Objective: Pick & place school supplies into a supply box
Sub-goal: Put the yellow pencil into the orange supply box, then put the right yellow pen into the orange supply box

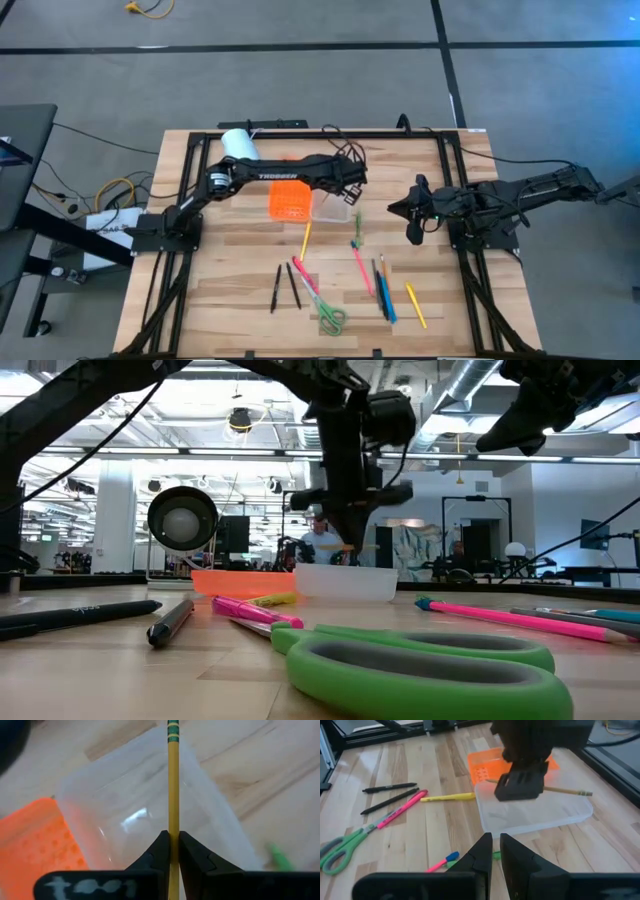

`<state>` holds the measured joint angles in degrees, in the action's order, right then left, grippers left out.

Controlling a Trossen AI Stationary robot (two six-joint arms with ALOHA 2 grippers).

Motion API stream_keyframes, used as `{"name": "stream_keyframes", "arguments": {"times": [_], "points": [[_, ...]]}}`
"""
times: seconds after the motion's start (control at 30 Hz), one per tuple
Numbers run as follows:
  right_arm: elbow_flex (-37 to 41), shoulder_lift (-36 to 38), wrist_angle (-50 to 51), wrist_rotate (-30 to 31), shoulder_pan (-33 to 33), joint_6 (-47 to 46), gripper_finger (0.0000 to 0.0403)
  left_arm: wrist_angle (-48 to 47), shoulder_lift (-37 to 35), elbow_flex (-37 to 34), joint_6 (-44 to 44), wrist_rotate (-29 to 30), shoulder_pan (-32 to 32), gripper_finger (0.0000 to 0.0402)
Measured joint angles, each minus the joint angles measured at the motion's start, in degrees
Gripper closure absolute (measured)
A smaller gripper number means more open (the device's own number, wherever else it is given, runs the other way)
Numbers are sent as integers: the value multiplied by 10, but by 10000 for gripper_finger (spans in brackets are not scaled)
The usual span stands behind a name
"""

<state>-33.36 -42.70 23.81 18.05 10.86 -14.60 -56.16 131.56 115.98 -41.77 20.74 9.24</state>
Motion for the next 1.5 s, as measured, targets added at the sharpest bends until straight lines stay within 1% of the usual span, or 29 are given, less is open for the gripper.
{"name": "stream_keyframes", "arguments": {"times": [0.07, 0.2, 0.37, 0.47, 0.57, 0.7, 0.77, 0.87, 0.97, 1.07, 1.13, 1.23, 1.37, 1.5], "points": [[0, 0, 0, 0, 0, 0, 372, -2, 1, -2, 4, 11, -4, 389], [0, 0, 0, 0, 0, 0, 372, 3, 0, 0, 15, -4, -5, 389], [0, 0, 0, 0, 0, -4, 372, -4, 7, 0, 19, 0, -4, 381], [0, 0, -1, 0, 0, -4, 372, -1, 7, 0, 20, 4, -6, 354], [0, 0, -2, 0, 0, -5, 372, -1, 7, 0, 21, 11, -7, 315], [0, 0, -2, 0, 0, -19, 372, -9, 7, 0, 17, 5, -2, 265], [0, 0, -2, -1, 0, -19, 372, -9, 7, 0, 17, 3, -1, 246], [0, 0, -1, -2, 0, -29, 372, -4, 6, 3, 49, -16, -3, 228], [0, 0, 7, -5, 0, -55, 372, -6, 5, 29, 88, -29, -15, 224], [0, 0, 29, -27, 0, -81, 372, -14, -5, 66, 140, -37, -35, 226], [0, 0, 49, -41, 0, -96, 372, -29, -12, 90, 171, -27, -54, 227], [0, 0, 72, -48, 0, -123, 372, -60, -22, 119, 223, 8, -85, 228], [0, 0, 73, -47, 8, -188, 372, -132, -50, 123, 276, 30, -114, 229], [0, -4, 68, -46, 46, -259, 372, -225, -62, 122, 288, 29, -129, 229]]}}
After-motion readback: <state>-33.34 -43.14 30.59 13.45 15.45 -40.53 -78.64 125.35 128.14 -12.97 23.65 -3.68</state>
